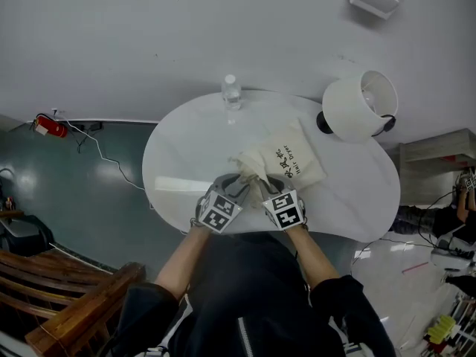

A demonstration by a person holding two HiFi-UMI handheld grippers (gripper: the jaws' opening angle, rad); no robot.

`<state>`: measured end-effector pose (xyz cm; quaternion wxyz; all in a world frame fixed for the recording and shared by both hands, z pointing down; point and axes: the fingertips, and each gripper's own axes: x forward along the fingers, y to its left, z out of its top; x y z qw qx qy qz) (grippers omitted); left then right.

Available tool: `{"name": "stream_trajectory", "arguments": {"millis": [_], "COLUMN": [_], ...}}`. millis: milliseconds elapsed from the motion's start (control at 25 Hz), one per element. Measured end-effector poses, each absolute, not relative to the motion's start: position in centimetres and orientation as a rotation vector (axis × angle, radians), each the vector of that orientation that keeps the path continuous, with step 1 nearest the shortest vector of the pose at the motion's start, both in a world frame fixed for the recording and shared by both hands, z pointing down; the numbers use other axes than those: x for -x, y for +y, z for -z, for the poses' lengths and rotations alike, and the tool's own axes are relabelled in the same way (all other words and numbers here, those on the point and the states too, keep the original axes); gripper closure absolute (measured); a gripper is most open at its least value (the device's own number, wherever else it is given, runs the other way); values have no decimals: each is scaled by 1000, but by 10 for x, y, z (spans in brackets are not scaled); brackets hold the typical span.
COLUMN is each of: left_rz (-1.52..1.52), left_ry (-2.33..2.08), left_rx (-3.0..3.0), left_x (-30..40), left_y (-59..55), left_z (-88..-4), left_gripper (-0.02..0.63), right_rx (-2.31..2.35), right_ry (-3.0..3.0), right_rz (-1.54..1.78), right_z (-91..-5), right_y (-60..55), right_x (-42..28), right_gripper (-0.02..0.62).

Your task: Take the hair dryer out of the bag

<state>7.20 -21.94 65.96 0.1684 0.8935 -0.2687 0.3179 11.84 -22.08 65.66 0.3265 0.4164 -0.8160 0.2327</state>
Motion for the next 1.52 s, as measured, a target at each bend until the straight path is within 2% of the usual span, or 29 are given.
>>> {"name": "stream_trajectory", "arguments": {"millis": [400,1520], "left_rz": [-998,-1231], "left_ry": [-674,-530], "left_rx": [-2561,-2484], "left_x": [-106,-149], "left_y": [-220,-229], "left_z": [-680,-741], "left_gripper": [412,385], "right_rx": [-1030,-1001], "right_ry": [-2235,-2350], "right_rz": [-661,-803], "right_z": [-646,-634], "right_y": [-221,-219], "right_x": [-131,-147], "right_gripper": [543,543]}}
